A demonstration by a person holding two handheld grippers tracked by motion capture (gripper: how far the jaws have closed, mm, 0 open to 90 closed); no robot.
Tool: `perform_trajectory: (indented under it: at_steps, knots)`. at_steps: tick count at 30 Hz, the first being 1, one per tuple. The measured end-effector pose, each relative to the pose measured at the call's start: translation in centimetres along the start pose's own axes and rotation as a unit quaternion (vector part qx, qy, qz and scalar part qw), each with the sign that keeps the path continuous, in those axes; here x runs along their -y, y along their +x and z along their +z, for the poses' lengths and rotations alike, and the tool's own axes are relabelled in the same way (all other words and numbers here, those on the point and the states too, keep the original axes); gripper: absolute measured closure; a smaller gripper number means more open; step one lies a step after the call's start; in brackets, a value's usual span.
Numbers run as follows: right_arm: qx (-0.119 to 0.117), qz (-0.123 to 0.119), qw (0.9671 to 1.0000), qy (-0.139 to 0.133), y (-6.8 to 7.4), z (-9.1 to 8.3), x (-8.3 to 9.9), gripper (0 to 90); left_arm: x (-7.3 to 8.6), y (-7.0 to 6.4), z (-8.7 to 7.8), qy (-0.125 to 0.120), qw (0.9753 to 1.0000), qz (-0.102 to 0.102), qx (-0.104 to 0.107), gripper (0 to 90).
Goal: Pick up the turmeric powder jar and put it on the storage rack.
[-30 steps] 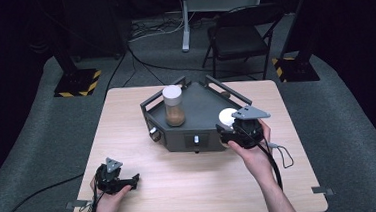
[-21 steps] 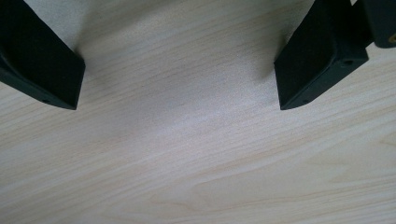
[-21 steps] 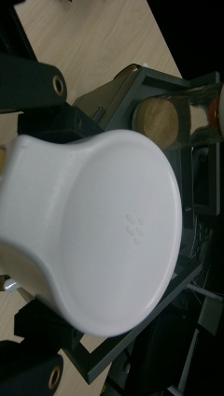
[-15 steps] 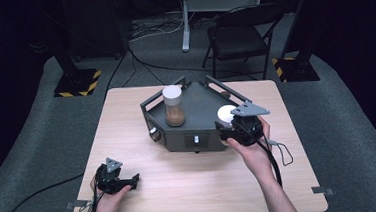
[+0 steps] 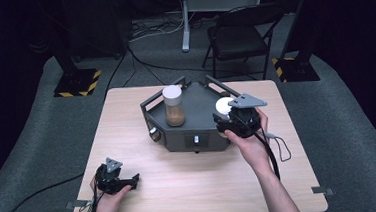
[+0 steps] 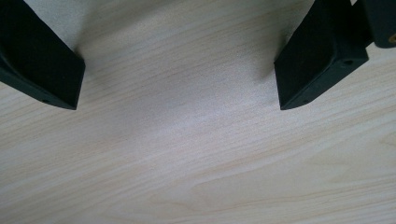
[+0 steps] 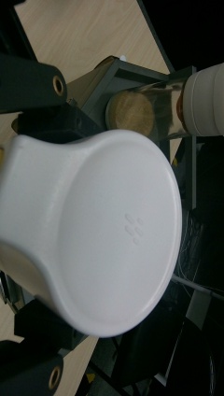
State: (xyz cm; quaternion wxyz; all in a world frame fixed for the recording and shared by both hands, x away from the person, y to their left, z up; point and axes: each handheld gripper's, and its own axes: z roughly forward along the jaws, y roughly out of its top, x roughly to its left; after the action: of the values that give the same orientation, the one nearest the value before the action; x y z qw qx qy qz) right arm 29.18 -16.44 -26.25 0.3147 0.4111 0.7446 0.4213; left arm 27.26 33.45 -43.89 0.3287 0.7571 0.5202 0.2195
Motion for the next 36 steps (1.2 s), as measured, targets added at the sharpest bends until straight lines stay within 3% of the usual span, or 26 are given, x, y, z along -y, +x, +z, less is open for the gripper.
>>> perform_trajectory:
  at_steps: [14,26,36]
  knots:
    - [0.006,0.019,0.9998,0.000,-0.3,2.5,-1.2,29.7,0.0,0.0,0.0,0.000,1.0000,0.001,0.001,1.6]
    - [-0.007,0.066,0.9977,-0.016,-1.3,4.8,-0.8,29.6,0.0,0.0,0.1,-0.001,1.0000,0.002,0.002,1.6]
    - [0.010,0.063,0.9979,-0.014,-0.6,6.0,-0.2,29.6,-0.1,0.0,0.1,0.000,1.0000,0.002,0.002,1.5]
